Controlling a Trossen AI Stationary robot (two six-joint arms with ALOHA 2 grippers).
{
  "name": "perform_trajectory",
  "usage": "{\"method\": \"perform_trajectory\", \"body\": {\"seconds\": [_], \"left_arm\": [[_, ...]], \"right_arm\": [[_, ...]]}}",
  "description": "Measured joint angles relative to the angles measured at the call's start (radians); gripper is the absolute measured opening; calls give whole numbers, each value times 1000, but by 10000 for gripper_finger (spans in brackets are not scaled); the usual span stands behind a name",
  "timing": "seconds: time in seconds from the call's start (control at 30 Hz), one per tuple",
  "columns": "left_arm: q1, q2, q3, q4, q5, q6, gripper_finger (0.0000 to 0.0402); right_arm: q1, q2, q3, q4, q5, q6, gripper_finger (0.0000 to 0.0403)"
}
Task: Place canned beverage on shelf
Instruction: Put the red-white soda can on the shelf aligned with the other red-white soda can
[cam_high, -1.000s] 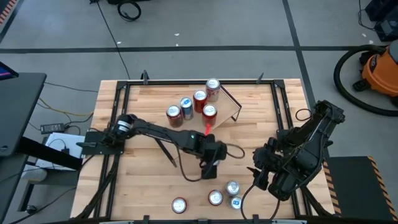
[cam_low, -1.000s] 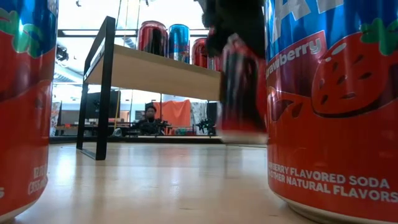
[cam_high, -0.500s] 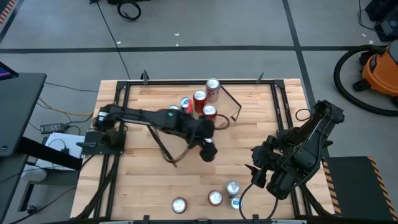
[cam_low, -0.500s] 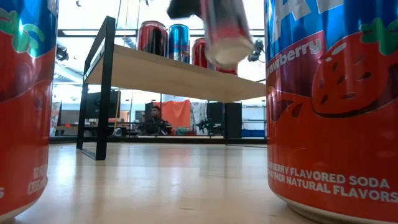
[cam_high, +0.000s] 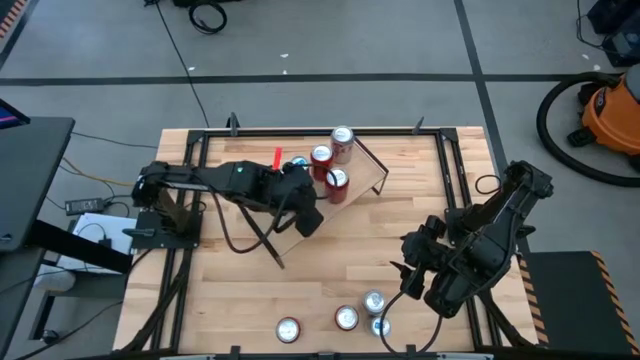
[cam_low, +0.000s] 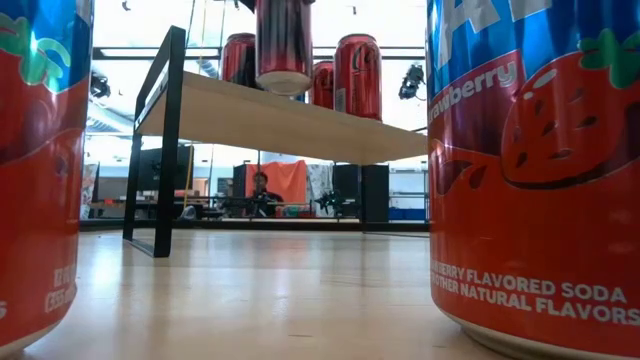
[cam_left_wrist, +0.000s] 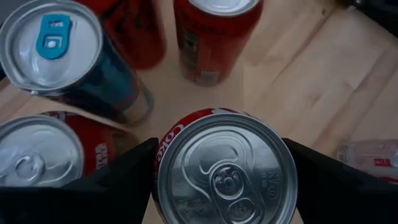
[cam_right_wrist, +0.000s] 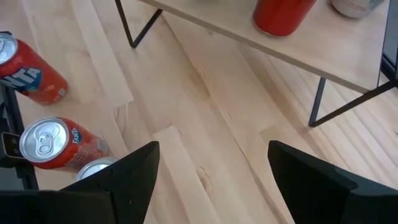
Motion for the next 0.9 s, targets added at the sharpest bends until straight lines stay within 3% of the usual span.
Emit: {"method": "perform_trajectory", "body": {"seconds": [0.43,0.9], "left_arm": [[62,57,0,-44,17,-6,314],[52,63,1,-37,54,-39,314]], "right_arm": [[-6,0,0,24,-3,-19,310],[-6,0,0,23,-3,-27,310]]}}
